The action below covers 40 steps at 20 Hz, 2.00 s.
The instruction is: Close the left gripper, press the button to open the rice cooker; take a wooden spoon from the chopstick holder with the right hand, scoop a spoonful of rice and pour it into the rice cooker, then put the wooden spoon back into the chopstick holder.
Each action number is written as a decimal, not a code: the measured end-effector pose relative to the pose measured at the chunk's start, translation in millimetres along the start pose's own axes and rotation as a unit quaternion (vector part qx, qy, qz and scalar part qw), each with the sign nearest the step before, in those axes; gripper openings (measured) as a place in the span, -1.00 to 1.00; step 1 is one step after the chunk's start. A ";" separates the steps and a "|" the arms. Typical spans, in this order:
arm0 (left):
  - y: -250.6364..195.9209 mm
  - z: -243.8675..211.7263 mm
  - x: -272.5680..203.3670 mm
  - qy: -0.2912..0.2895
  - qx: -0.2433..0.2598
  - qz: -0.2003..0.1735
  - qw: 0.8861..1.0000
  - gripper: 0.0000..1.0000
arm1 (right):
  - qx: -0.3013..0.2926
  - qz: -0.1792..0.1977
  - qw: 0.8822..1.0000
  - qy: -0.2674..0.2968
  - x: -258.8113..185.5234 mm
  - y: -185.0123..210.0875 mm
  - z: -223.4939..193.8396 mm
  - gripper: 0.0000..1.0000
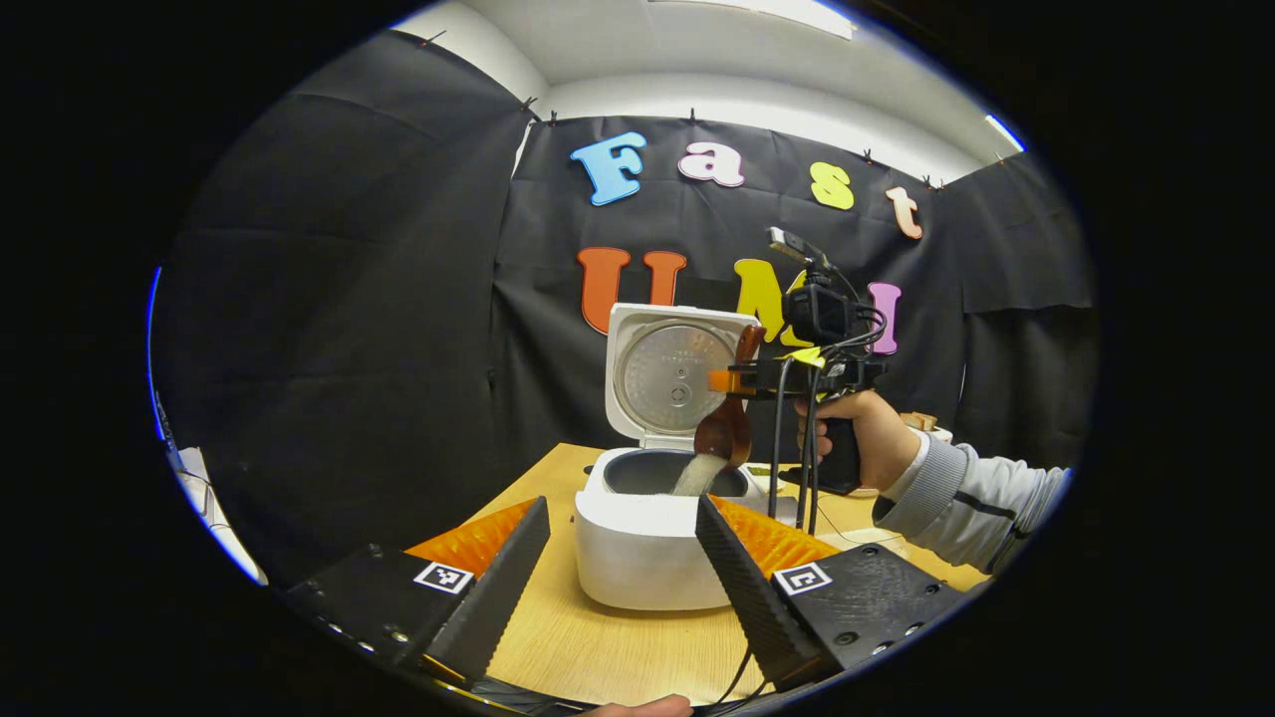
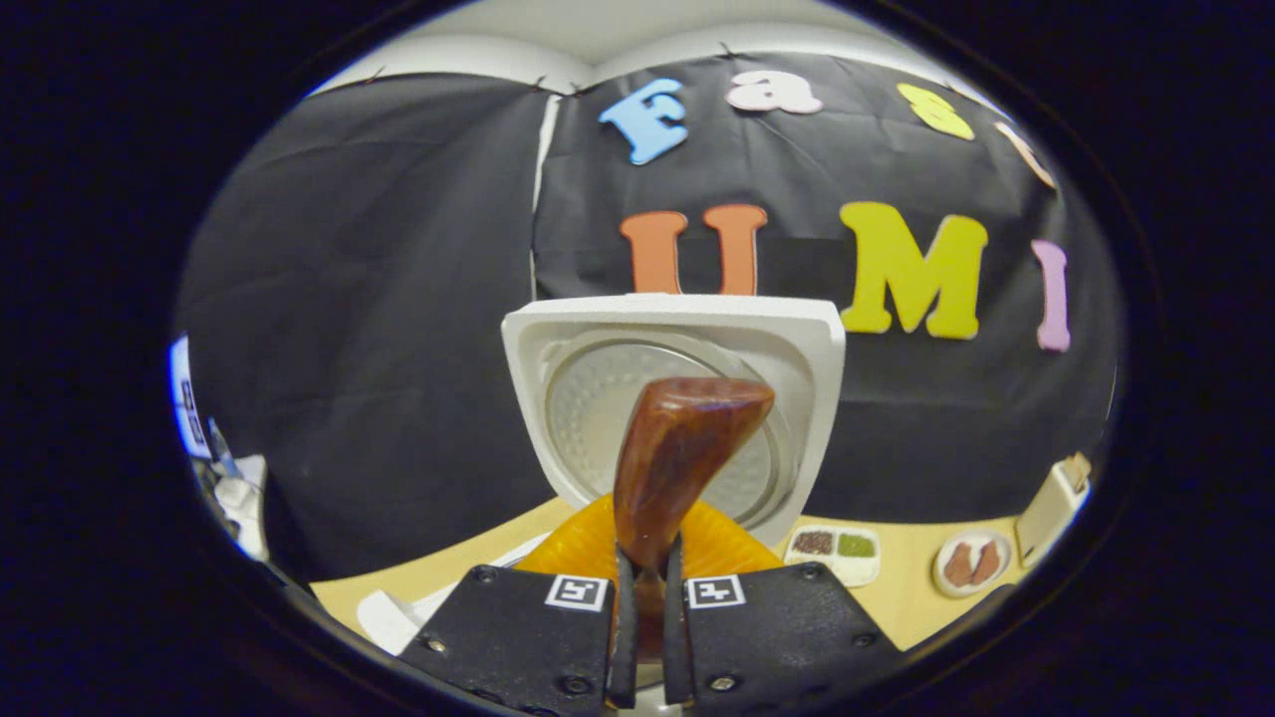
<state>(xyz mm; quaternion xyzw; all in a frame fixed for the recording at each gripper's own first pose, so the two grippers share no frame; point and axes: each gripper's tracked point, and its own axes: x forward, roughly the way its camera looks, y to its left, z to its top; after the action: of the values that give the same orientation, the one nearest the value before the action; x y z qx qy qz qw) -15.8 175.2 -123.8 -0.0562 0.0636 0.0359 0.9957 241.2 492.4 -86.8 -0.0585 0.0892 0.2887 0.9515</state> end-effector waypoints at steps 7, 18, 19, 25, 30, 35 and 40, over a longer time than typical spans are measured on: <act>-13.5 -5.2 0.6 0.005 0.004 -0.013 1.000 0.88 | -0.120 -0.013 0.992 -0.041 -11.8 12.4 4.1 -0.69; -34.0 4.8 7.9 -0.009 -0.013 -0.039 0.999 0.89 | 0.006 -0.055 0.998 -0.033 -64.8 -71.6 6.5 -0.67; -35.4 5.4 8.3 -0.012 -0.010 -0.036 0.999 0.89 | 0.007 -0.063 0.997 -0.033 -70.9 -83.7 5.2 -0.67; -66.8 18.6 14.5 -0.030 -0.008 -0.036 0.999 0.88 | 0.032 -0.090 0.995 -0.029 -117.1 -141.2 -8.6 -0.65; -91.2 22.0 20.8 -0.034 0.000 -0.041 0.999 0.89 | 0.071 -0.119 0.990 -0.039 -168.3 -204.0 -23.8 -0.72; -120.8 22.5 30.7 -0.038 0.009 -0.049 0.998 0.88 | 0.132 -0.171 0.975 -0.043 -212.7 -274.8 -49.6 -0.66; -144.7 36.7 47.4 -0.049 0.001 -0.055 0.997 0.89 | 0.145 -0.200 0.968 -0.047 -240.9 -320.9 -61.8 -0.65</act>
<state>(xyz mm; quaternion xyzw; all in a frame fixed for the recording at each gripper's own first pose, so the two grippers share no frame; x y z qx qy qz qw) 47.0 39.1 -78.3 -0.0566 0.0111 -0.0165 0.9982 215.5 87.3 -79.0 0.0773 0.0722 0.0785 0.9913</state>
